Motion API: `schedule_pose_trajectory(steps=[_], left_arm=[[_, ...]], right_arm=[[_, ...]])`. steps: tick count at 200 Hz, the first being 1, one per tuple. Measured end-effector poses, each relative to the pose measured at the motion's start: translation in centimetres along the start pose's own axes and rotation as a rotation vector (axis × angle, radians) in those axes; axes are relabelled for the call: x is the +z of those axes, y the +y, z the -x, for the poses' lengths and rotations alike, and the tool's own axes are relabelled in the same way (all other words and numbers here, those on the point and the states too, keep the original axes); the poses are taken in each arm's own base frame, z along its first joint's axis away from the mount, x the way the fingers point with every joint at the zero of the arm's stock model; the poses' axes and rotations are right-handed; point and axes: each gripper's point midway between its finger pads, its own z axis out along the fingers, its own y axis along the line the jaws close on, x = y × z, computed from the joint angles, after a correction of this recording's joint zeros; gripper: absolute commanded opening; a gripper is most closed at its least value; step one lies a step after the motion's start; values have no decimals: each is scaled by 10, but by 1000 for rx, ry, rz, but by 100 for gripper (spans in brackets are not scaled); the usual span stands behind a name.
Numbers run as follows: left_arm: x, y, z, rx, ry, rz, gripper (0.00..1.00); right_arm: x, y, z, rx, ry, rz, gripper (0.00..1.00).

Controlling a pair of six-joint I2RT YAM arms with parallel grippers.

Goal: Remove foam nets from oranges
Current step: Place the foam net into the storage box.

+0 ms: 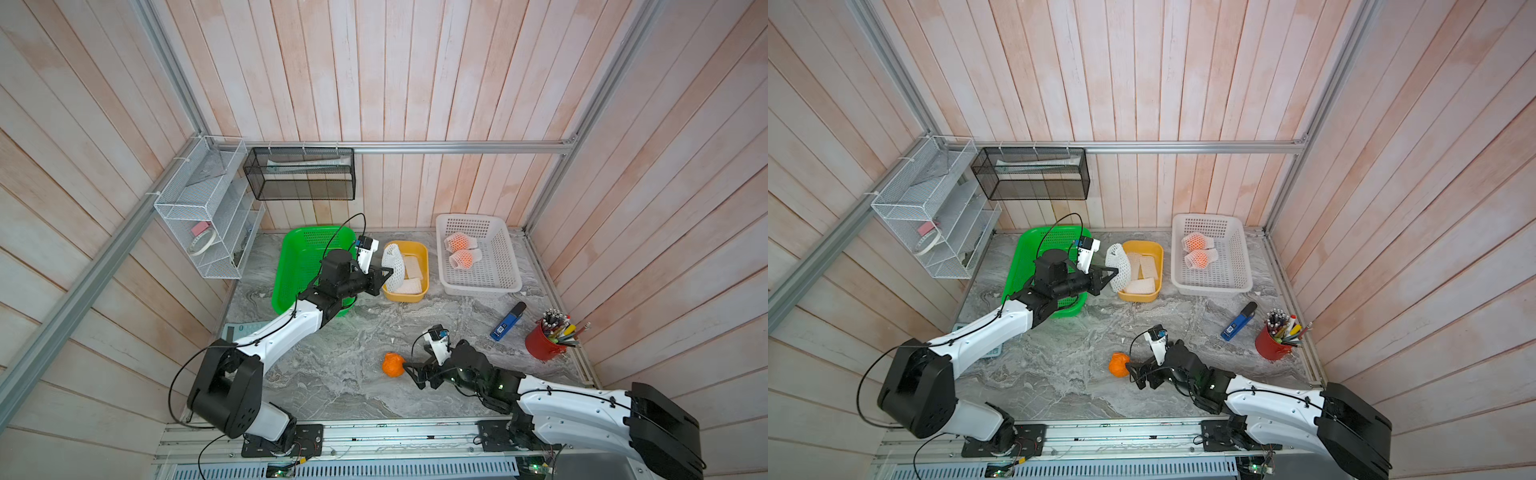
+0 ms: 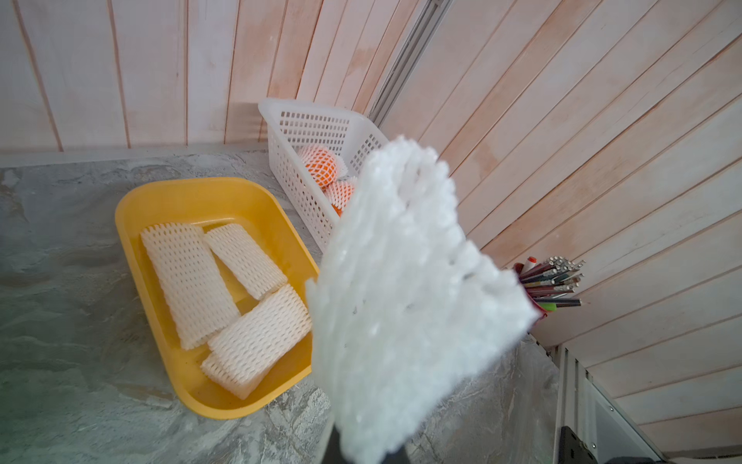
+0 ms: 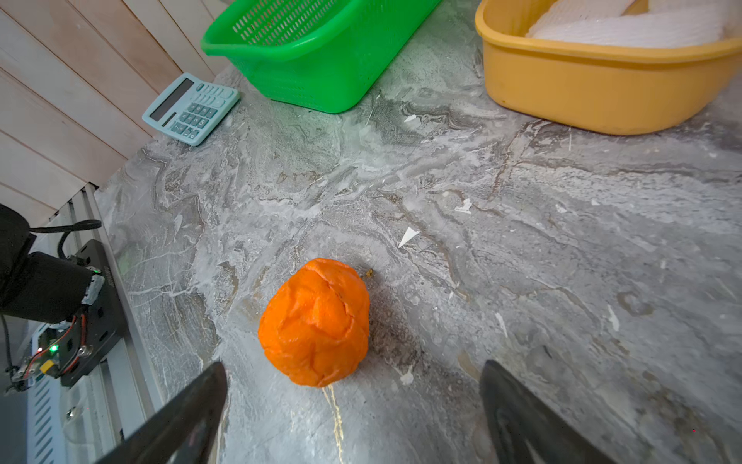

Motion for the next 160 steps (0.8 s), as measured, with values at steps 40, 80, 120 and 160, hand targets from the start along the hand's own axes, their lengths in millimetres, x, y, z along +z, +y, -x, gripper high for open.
schedule_pose_trajectory(steps=[40, 80, 120, 160], left_arm=[[45, 24, -16, -70, 88, -45, 7], [75, 43, -16, -114, 124, -61, 9], [99, 57, -12, -141, 149, -56, 15], [111, 76, -27, -200, 198, -22, 57]], right_arm=[[-4, -1, 1, 14, -8, -5, 98], [-4, -3, -7, 18, 9, -8, 98], [-4, -3, -8, 29, 13, -8, 98], [-4, 2, -11, 28, 21, 4, 98]])
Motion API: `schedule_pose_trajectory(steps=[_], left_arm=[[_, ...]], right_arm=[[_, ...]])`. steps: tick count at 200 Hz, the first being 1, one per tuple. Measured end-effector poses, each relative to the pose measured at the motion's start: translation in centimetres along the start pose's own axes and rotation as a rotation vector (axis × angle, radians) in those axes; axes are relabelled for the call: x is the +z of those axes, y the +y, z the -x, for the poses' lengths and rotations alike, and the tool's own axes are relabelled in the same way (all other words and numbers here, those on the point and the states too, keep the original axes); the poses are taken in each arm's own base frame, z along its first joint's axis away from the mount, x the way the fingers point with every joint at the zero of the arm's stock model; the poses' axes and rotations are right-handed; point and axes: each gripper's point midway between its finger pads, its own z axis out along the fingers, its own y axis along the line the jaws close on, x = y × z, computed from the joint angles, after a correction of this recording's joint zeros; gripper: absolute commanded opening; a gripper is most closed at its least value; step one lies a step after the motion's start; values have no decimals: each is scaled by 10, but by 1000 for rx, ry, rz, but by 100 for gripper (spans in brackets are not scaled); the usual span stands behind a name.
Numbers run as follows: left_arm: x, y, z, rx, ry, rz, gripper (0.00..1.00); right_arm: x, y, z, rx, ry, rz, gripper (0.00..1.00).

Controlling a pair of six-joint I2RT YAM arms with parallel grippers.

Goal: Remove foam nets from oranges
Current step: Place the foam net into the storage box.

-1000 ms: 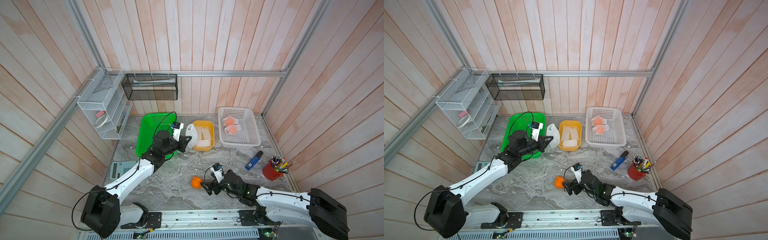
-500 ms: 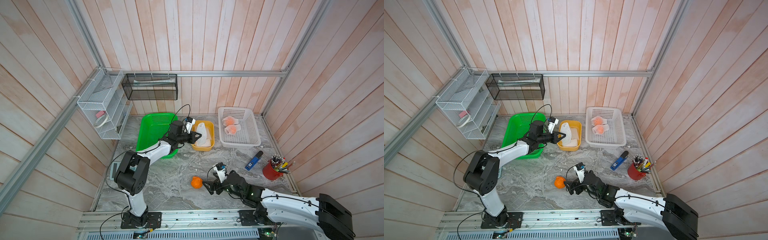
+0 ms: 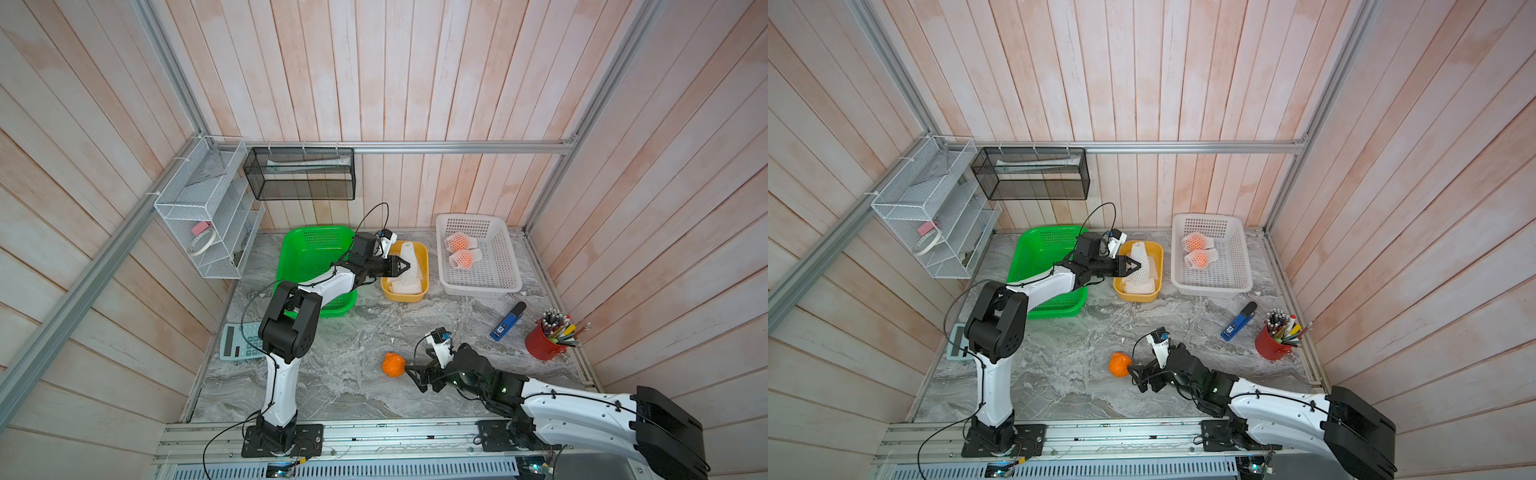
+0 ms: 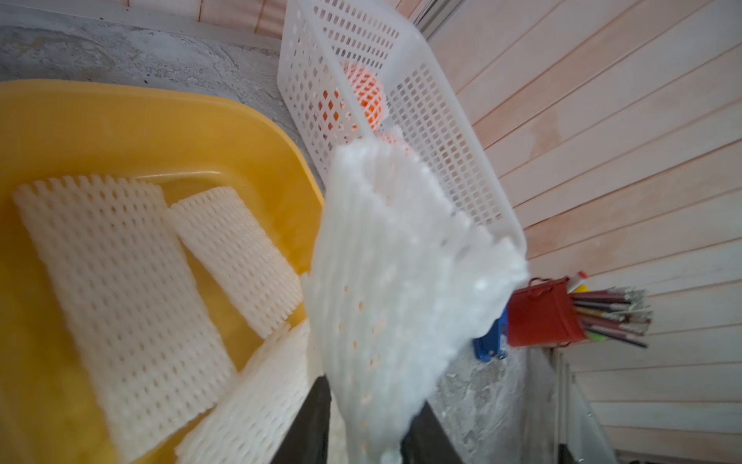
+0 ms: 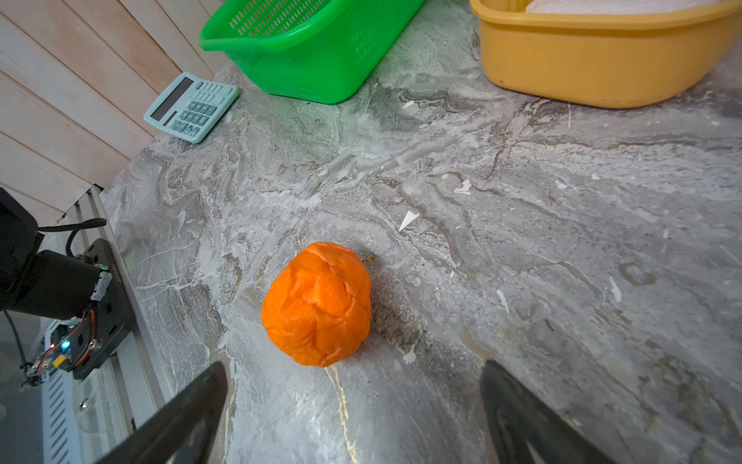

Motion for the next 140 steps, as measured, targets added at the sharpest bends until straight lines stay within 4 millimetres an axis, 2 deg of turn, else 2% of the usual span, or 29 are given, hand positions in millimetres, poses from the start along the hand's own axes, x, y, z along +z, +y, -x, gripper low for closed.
schedule_pose_trajectory(steps=[6, 11, 15, 23, 25, 42, 62, 105, 123, 140], left_arm=[[0, 4, -1, -6, 3, 12, 62], [-1, 6, -2, -15, 7, 23, 77], [-2, 9, -2, -29, 6, 35, 81], [-3, 12, -1, -29, 0, 49, 99], [-4, 12, 0, -25, -2, 50, 100], [-12, 13, 8, -32, -24, 74, 100], [-28, 6, 24, -19, -62, 94, 100], [-75, -36, 63, 51, -183, 86, 100], [-94, -52, 70, 79, -228, 91, 100], [-122, -69, 72, 120, -288, 107, 100]], right_arm=[[0, 1, -1, -2, 4, -1, 98], [0, 2, -1, -4, 9, -5, 98], [0, 3, -1, -7, 12, -8, 98], [1, 5, 0, -14, 19, -14, 98], [1, 6, 0, -16, 20, -18, 98], [2, 15, 5, -32, 23, -23, 98], [4, 20, 9, -34, 19, -31, 98], [12, 14, 1, -43, 62, -81, 98], [17, 14, -3, -50, 86, -98, 98], [22, 16, -4, -55, 101, -102, 98]])
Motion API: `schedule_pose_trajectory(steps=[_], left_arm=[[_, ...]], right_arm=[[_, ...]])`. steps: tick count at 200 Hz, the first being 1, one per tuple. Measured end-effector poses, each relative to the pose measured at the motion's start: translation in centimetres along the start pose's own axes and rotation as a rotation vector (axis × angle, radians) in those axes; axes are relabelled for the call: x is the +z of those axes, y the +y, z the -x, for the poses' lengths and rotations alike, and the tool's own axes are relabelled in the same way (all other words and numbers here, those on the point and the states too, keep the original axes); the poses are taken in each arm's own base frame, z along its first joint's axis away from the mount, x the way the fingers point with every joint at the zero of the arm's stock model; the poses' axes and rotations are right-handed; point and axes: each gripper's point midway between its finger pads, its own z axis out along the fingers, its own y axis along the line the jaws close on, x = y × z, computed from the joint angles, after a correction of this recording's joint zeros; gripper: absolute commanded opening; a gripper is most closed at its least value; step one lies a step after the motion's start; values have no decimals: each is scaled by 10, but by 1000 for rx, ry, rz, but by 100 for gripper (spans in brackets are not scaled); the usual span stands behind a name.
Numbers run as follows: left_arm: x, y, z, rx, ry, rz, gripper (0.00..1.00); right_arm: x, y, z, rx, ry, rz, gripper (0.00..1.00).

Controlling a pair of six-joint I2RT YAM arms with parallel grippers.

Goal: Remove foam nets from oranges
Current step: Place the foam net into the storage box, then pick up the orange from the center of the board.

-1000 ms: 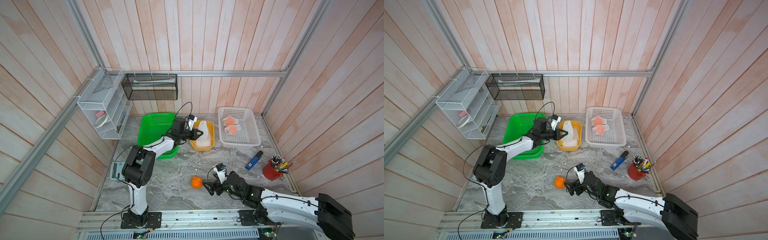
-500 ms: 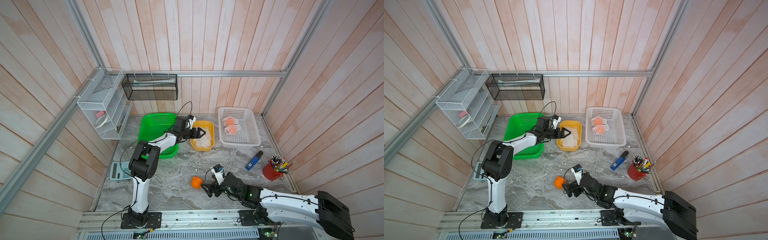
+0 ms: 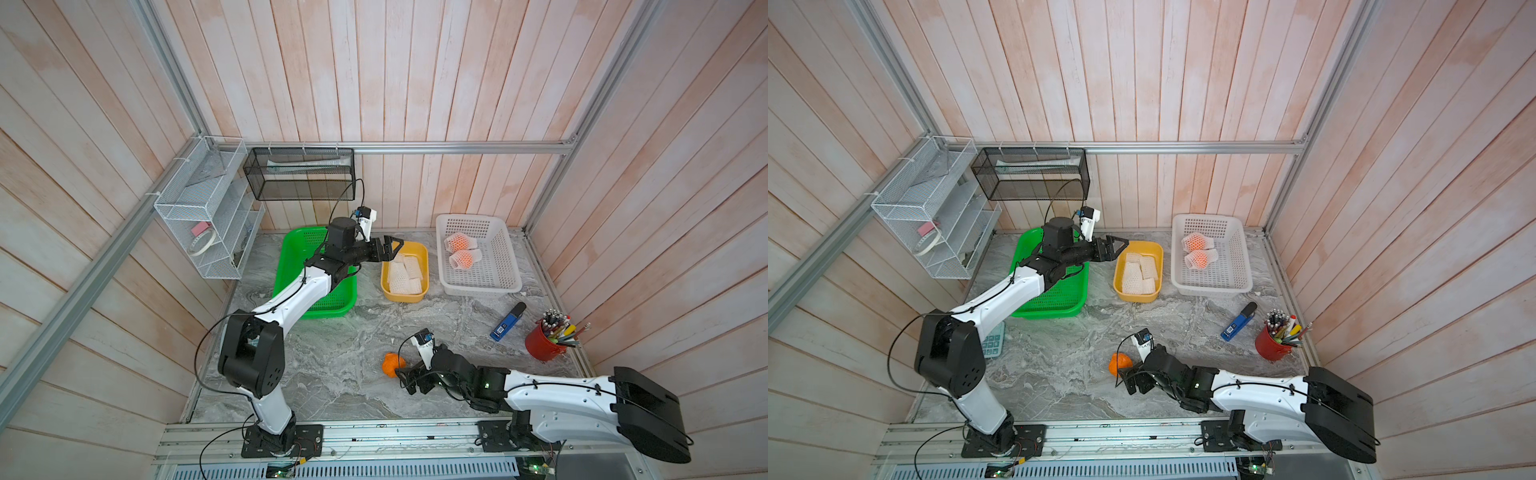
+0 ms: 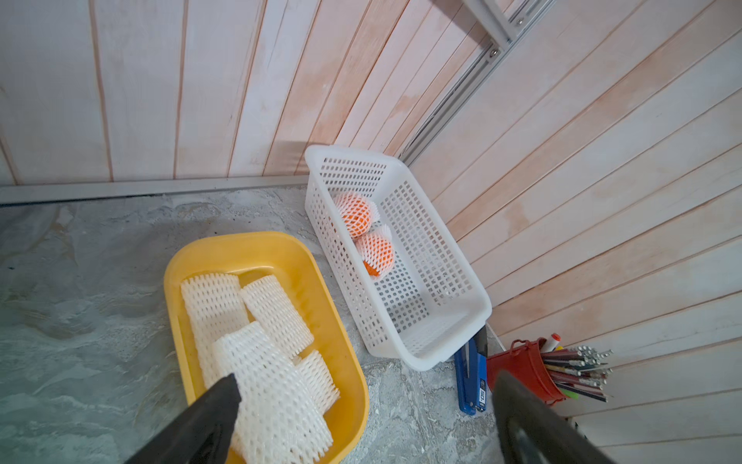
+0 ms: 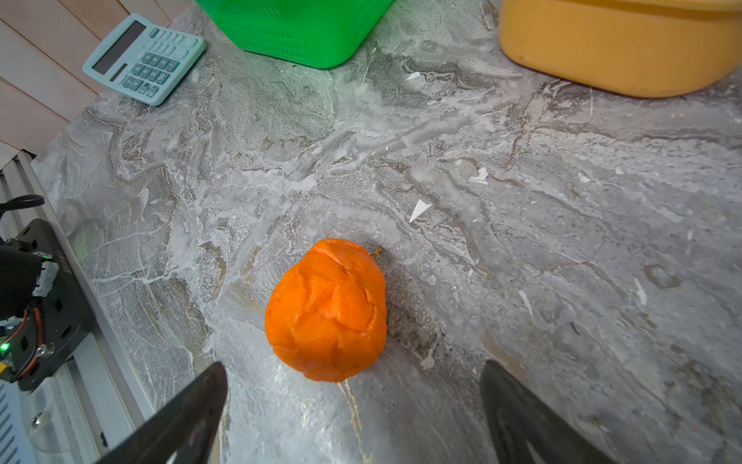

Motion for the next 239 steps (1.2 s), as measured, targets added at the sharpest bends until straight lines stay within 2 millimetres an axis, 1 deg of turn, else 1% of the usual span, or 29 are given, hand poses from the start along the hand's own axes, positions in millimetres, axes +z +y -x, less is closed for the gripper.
schedule_pose_trajectory(steps=[17, 46, 65, 78, 93, 131, 149, 172, 188, 216, 239], left_arm=[[-33, -16, 11, 47, -69, 6, 100], [-99, -47, 30, 141, -208, 16, 100], [-136, -62, 31, 187, -277, 27, 100], [-155, -68, 24, 206, -301, 34, 100], [-168, -72, 9, 217, -296, 46, 100], [-183, -76, -34, 219, -224, 77, 100], [-193, -74, -48, 215, -211, 94, 100], [-211, -68, -58, 211, -220, 132, 100], [-223, -66, -61, 209, -231, 158, 100], [-240, -61, -64, 205, -244, 201, 100], [-252, -54, -70, 205, -241, 245, 100]], right_arm=[[3, 4, 2, -3, 5, 3, 98], [10, 9, 2, -5, 14, 12, 98], [18, 11, -2, -11, 41, 10, 98], [24, 13, -4, -16, 58, 6, 98], [30, 13, -6, -22, 74, 0, 98], [40, 13, -9, -27, 99, -18, 97], [44, 9, -12, -25, 112, -32, 95], [49, 3, -18, -21, 130, -52, 88], [50, 0, -20, -22, 135, -60, 84], [51, 0, -19, -16, 135, -66, 72], [53, 1, -15, -14, 131, -67, 71]])
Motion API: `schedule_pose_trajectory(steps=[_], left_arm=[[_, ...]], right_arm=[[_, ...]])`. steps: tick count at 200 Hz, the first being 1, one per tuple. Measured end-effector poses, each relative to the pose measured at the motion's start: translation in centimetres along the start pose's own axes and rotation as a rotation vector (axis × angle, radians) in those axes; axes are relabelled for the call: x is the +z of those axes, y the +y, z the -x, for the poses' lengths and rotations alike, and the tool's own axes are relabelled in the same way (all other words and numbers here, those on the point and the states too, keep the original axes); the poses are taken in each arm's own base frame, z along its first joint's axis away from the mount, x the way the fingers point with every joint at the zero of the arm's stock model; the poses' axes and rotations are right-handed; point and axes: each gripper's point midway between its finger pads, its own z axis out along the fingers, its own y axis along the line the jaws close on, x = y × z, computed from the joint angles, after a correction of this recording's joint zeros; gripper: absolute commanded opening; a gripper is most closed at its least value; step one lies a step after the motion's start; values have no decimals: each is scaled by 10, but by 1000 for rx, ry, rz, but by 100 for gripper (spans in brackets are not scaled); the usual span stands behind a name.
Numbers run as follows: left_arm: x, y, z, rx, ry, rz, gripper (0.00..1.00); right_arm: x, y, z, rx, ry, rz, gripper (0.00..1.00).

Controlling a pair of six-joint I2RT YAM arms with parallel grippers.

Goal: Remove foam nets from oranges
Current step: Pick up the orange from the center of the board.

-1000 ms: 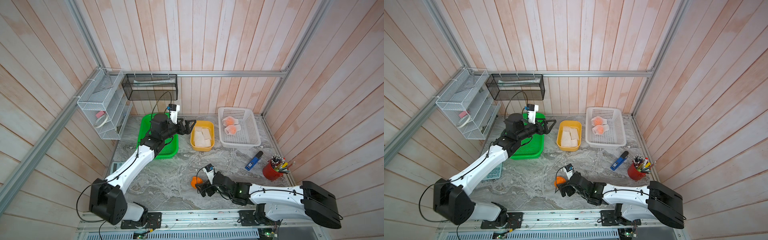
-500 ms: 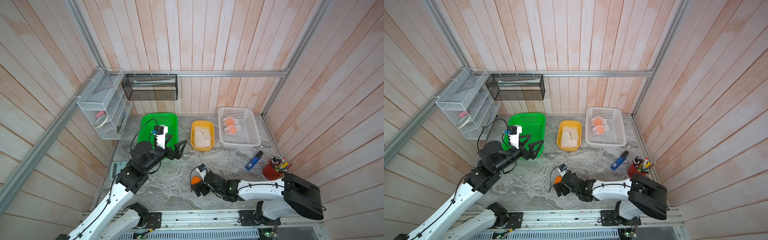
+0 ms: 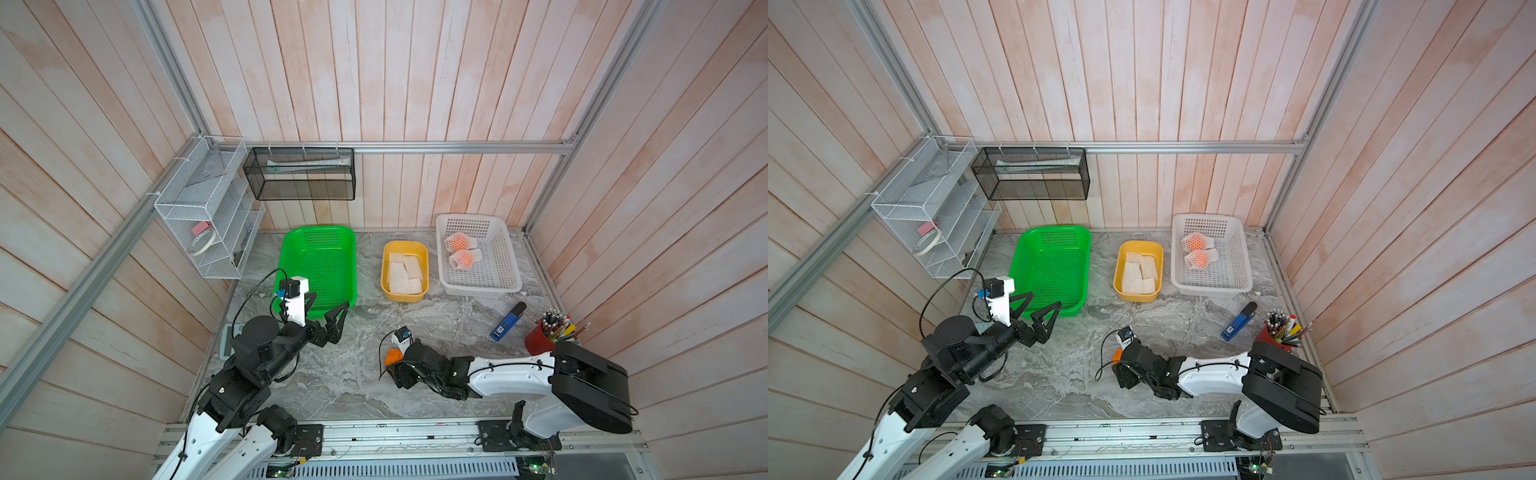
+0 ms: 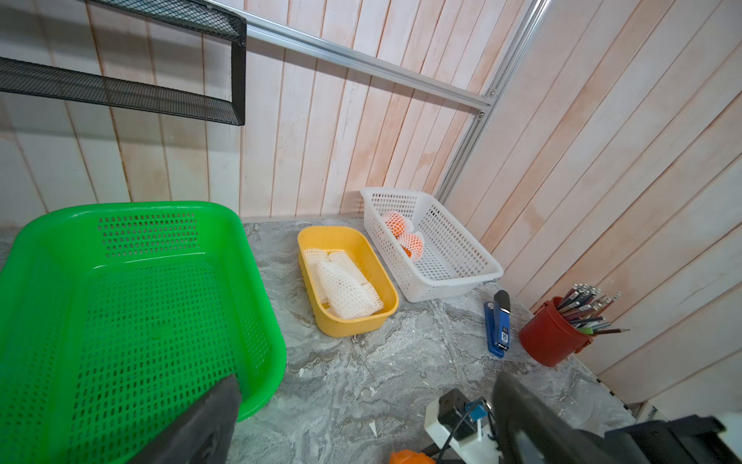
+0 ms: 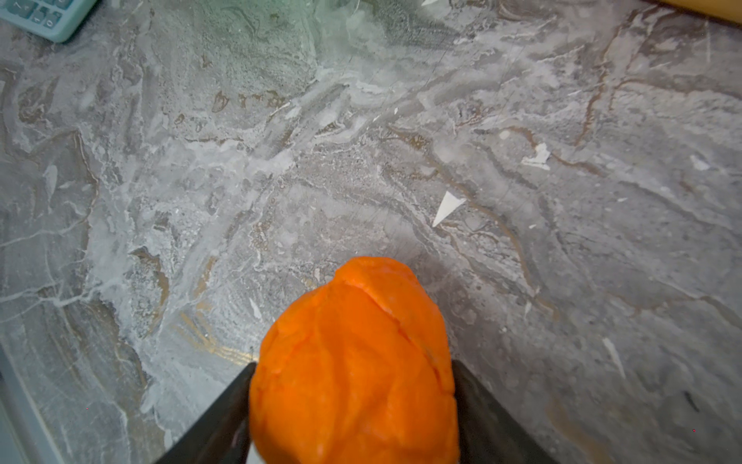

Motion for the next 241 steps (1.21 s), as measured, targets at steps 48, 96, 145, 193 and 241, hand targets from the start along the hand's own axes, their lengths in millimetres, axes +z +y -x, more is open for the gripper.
schedule_pose_trajectory(steps=[48, 96, 145, 193, 241], left_arm=[[-13, 18, -11, 19, 29, 92, 100], [-25, 45, -30, -36, 86, 242, 100], [-38, 62, -32, -91, 63, 337, 100], [-45, 65, -30, -110, 42, 355, 100], [-48, 65, -28, -114, 28, 355, 100]], right_arm=[[-6, 5, 16, 1, -34, 1, 67], [-40, 24, 71, -5, -176, 49, 66], [-70, 46, 174, -5, -349, 121, 66], [-38, 55, 233, -34, -356, 176, 66], [26, 58, 257, -46, -285, 224, 64]])
